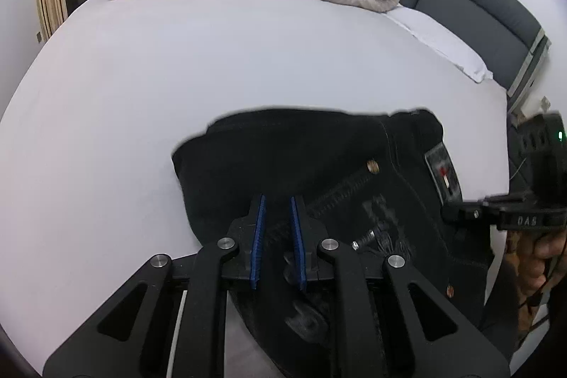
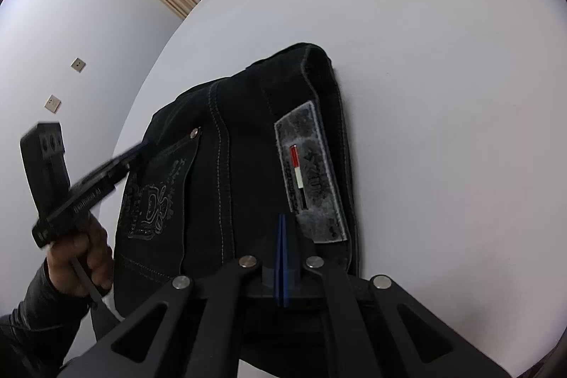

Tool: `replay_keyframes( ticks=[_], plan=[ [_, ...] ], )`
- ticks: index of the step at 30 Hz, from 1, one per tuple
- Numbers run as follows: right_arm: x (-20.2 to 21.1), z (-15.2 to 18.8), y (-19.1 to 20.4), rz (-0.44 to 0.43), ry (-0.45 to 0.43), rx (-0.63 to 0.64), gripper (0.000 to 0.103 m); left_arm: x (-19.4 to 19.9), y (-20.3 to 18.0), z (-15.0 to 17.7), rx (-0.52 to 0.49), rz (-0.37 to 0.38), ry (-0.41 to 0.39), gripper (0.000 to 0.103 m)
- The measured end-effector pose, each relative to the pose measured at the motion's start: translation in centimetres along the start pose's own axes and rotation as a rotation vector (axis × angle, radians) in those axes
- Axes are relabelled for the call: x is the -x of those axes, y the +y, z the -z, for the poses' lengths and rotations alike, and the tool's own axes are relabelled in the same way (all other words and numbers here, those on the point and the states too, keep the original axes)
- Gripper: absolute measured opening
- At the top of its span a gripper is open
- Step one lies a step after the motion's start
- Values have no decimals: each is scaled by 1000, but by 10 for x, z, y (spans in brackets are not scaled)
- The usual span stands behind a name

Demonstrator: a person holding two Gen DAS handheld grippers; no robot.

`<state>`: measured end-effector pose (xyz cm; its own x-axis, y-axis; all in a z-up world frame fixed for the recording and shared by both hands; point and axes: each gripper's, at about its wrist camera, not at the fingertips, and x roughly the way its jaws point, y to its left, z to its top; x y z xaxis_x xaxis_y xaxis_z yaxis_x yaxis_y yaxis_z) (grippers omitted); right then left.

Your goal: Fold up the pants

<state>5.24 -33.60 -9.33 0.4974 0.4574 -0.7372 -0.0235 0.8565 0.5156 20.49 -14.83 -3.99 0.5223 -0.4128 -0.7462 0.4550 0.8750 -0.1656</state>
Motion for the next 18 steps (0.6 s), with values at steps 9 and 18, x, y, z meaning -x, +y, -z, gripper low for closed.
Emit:
replay_keyframes(
  ticks=[9,18],
  plan=[
    [-5,3,9,51,-13,0,0,42,-43,75,-154,8,-24,14],
    [24,43,14,23,-44,-17,0,54,-49,102,-151,15,-20,14]
  ],
)
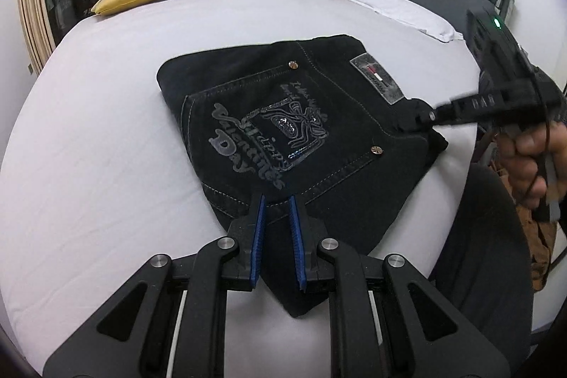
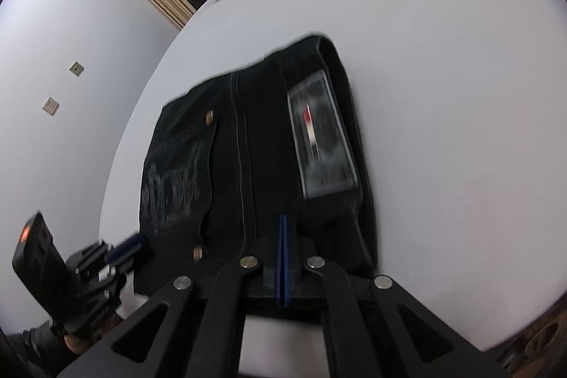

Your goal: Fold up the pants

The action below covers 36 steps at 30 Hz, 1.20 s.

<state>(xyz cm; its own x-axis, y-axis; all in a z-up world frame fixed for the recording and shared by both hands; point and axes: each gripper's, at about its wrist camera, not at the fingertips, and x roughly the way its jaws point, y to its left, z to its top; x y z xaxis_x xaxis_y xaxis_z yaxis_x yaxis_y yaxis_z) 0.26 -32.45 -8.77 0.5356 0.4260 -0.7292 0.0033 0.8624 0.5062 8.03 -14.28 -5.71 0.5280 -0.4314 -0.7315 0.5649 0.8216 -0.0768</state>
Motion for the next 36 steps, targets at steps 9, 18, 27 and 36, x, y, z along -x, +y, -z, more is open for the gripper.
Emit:
replay_keyframes(
  ticks=[9,18,27,36],
  plan=[
    [22,4,-7,-92,-61,-46,26,32,34,-6,159,95,-62,15],
    [32,-38,-55,-127,-92,-138,62,5,89,-29,373,182,-8,90],
    [-19,-59,-85,-244,14,-245,61,-65,99,-43,498,343,128,70],
    [-32,-64,-61,-148,17,-202,29,-76,111,-50,538,370,146,28]
  ],
)
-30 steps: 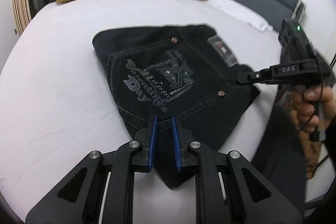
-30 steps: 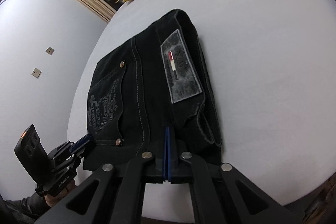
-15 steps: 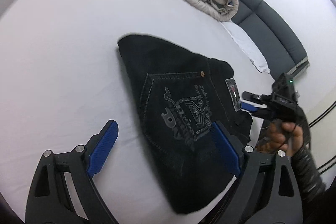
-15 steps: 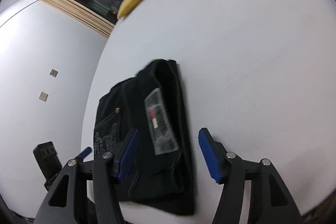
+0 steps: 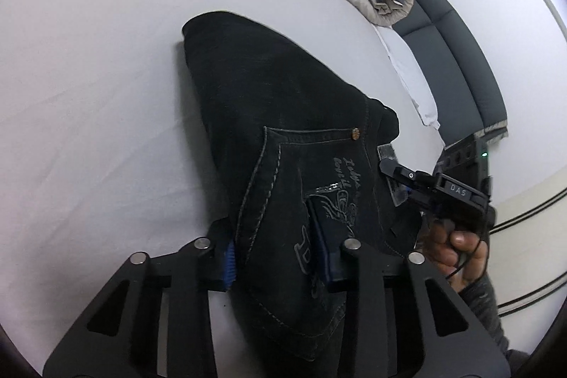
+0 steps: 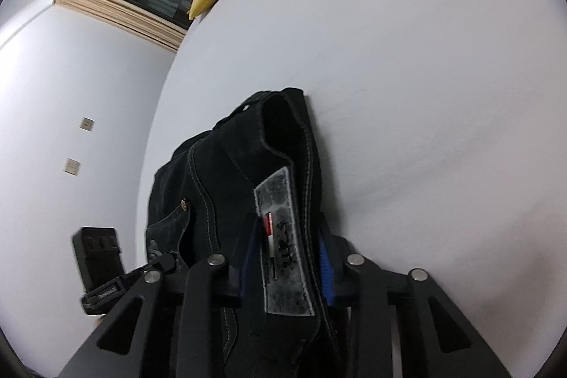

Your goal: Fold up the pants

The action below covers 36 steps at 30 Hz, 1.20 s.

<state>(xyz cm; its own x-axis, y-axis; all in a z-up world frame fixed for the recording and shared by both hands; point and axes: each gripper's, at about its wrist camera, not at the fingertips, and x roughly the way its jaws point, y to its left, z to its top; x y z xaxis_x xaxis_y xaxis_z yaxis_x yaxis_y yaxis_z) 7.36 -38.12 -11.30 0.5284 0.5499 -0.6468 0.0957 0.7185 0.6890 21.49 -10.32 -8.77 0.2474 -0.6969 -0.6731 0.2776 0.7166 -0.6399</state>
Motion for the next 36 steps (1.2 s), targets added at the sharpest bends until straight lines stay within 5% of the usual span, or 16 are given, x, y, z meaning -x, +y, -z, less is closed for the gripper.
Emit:
replay_keyframes(
  ticks=[6,12,21,27,32,36],
  plan=[
    [22,3,48,-6,-61,71,19,29,-7,-10,-48,24,-26,22],
    [23,-18,111,-99,-89,160,19,105,6,-63,-104,-36,-146,22],
    [-38,-81,168,-209,-80,162,19,159,51,-148,-137,-120,-226,22],
    [-91,-115,157,-197,-34,120,19,131,115,-184,-89,-122,-180,22],
    [-142,-121,120,-162,27,45,20,89,165,-184,-7,-120,-145,26],
    [-160,-116,89,-217,45,-22,26,81,183,-180,8,-87,-160,33]
  ],
)
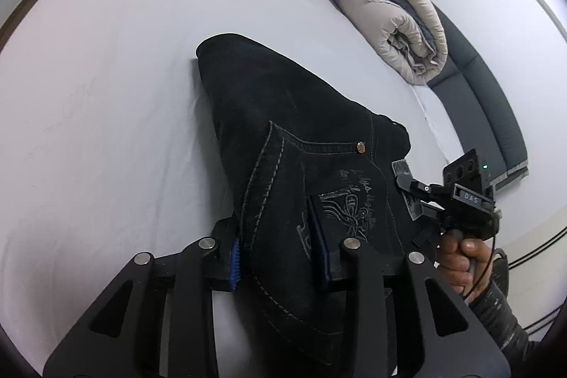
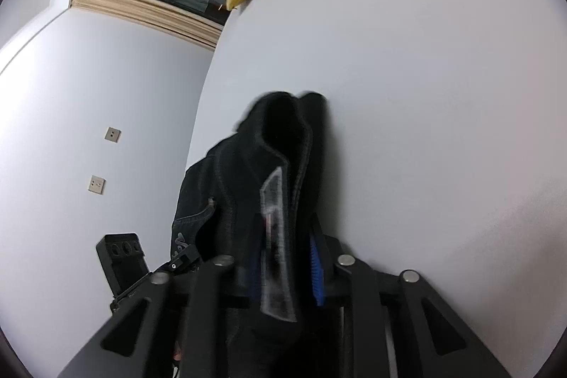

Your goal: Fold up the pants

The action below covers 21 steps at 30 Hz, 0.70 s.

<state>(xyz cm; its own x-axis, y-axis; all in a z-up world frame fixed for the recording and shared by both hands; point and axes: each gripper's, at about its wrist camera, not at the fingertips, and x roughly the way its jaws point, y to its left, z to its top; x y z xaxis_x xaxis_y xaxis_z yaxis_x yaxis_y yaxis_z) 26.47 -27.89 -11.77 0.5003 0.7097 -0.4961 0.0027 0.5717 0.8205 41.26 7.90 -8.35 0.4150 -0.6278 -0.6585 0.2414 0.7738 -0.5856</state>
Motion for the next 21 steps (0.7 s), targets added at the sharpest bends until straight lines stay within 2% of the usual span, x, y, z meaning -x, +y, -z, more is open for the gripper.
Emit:
replay_keyframes(
  ticks=[2,5,8,10,12,13,14,17,19,21],
  plan=[
    [-2,1,-3,-22,-6,2,26,-10,-2,8,-4,2,-5,34],
    [-1,1,-6,-61,-7,-8,27,-4,0,17,-6,-1,-18,38],
    [10,3,-6,-67,-47,-31,36,20,-10,26,-29,-64,-63,41],
    [26,7,-8,-49,-92,-50,42,41,-27,36,-81,-143,-108,43],
    [48,17,-7,18,-148,-54,49,70,-46,50,-147,-242,-196,60],
    [60,23,-5,46,-173,-41,58,90,-61,59,-199,-295,-270,65],
    [70,30,1,84,-204,-20,60,102,-71,66,-233,-326,-317,75],
    [100,55,31,198,-293,83,64,149,-125,94,-369,-470,-524,103],
    [123,75,59,271,-366,171,71,182,-165,120,-467,-557,-686,103],
    [147,88,81,305,-441,235,77,204,-193,137,-519,-627,-783,103]
  ],
)
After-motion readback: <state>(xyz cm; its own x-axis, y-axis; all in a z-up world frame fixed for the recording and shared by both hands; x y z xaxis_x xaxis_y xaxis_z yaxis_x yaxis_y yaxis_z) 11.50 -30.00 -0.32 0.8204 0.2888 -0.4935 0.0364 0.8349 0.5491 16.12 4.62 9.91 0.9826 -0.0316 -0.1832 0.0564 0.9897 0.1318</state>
